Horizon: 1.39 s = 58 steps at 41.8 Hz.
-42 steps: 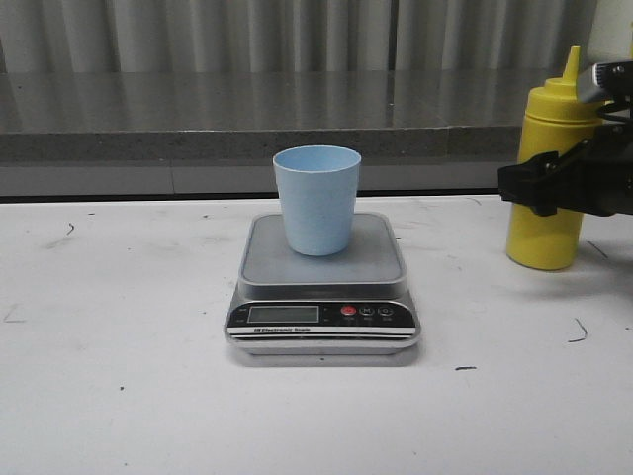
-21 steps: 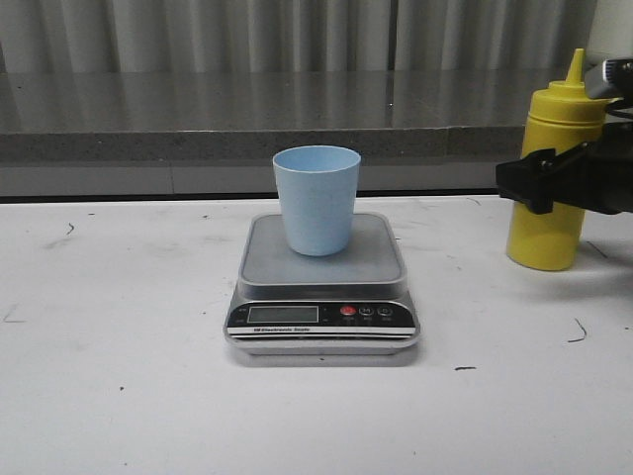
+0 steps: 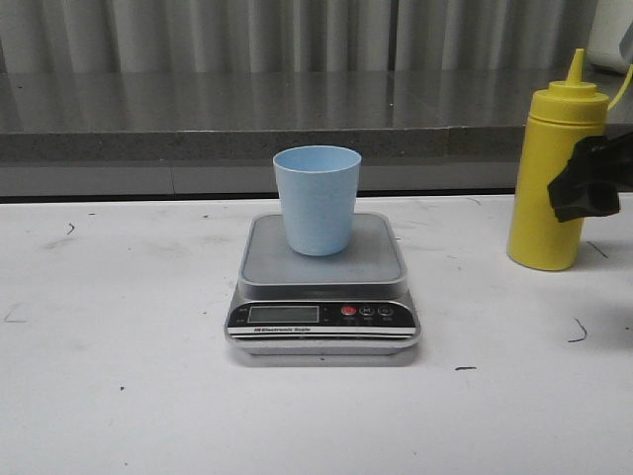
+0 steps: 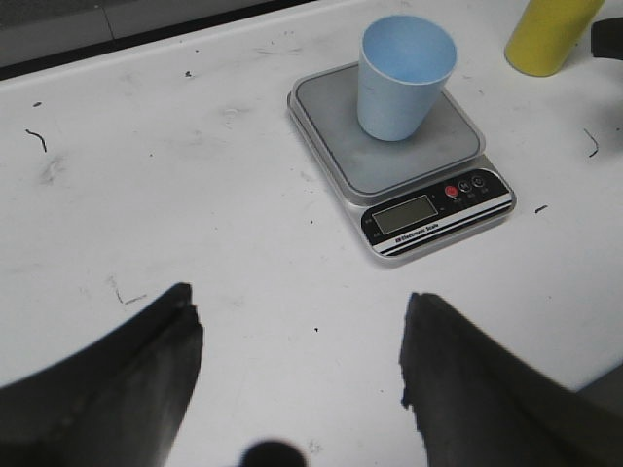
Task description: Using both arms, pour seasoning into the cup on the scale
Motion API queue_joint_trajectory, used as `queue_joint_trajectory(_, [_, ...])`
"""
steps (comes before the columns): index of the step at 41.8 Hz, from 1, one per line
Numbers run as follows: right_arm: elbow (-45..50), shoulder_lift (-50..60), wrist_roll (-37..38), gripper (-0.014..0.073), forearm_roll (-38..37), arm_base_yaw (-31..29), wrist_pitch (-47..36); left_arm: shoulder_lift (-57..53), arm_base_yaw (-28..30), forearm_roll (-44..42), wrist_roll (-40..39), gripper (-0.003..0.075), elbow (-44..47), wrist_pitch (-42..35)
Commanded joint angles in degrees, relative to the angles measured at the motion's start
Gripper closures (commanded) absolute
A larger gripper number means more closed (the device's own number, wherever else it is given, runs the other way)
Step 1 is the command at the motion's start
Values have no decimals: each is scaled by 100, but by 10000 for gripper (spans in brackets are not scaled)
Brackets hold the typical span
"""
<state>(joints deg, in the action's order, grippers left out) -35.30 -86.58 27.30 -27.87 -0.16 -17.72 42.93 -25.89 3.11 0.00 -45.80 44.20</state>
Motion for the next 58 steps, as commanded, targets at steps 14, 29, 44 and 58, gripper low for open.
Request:
queue_joint_trajectory(14, [-183,1965,1256,-50,-732,1202,3584,-29,2,49,0,281,-145,-404])
queue_joint_trajectory(29, [-928,2627,-2806,-50,3005,1505,5402,-29,2,49,0,281,-145,-404])
queue_joint_trajectory(44, [-762,4454,-2958,-50,3101,1505,5426,-29,2,49,0,281,-145,-404])
queue_joint_trajectory(58, [-762,5723,-2958,-50,3101,1505,6519,-29,2,49,0,281,-145,-404])
